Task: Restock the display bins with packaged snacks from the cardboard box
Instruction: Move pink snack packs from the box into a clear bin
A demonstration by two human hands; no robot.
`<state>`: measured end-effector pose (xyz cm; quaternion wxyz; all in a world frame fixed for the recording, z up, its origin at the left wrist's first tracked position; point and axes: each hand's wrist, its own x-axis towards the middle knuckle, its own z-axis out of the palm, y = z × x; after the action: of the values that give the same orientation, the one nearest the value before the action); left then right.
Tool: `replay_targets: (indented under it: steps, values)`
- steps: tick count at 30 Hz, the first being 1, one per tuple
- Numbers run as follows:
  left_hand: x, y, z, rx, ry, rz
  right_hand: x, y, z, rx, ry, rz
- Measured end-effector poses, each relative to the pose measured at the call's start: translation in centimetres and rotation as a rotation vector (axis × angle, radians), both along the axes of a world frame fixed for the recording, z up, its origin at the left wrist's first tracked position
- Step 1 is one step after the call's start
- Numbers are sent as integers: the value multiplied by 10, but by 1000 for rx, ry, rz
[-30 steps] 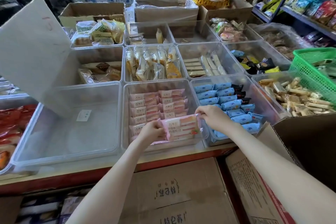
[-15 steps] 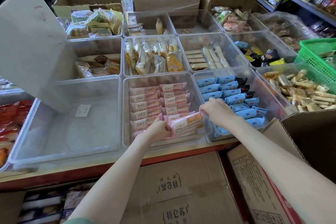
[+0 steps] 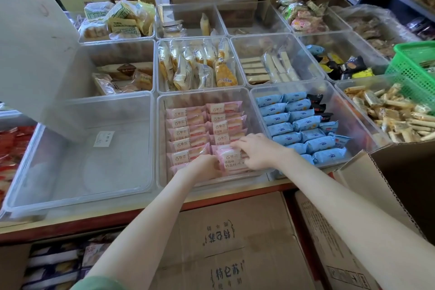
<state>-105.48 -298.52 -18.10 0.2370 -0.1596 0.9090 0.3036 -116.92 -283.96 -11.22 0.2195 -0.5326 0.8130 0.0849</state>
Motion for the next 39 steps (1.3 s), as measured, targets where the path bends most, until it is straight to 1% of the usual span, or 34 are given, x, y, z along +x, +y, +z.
replay_targets:
  steps: [2, 4, 7, 10, 13, 18, 23, 26, 28, 29, 30, 32, 34, 37, 39]
  values:
    - [1, -4, -1, 3, -17, -20, 11, -16, -4, -95, -89, -6]
    - [1, -7, 2, -68, -35, -26, 19, -31, -12, -112, -142, -22]
    - [2, -8, 7, -178, 16, -71, 22, -44, -21, -58, -150, -12]
    - [6, -10, 7, -213, 40, -154, 20, -42, -24, -55, -165, -3]
    - [12, -23, 7, -236, 50, -118, 13, -36, -19, -89, -163, 16]
    - [18, -41, 5, -224, 68, -80, 7, -29, -21, -91, -207, 46]
    - [17, -44, 6, -211, 66, -22, 13, -34, -25, -5, -219, 119]
    - [13, -34, 10, -221, 8, -40, 19, -31, -37, 67, -343, 57]
    - [11, -29, 10, -170, -5, -58, 18, -26, -38, 34, -412, -16]
    - [11, -27, 12, -134, 12, -56, 14, -21, -35, 3, -404, -46]
    - [11, -25, 14, -95, 38, -49, 8, -15, -33, -32, -354, -63]
    - [9, -20, 18, -34, 95, -39, -8, 0, -28, -60, -152, -35]
    - [6, -15, 22, -24, 88, -74, -23, 16, -21, -39, -26, -23]
    - [-1, -7, 24, -99, 45, -156, -35, 35, -18, -39, 16, -53]
    - [-5, -2, 27, -157, 16, -186, -36, 41, -22, -70, 3, -90]
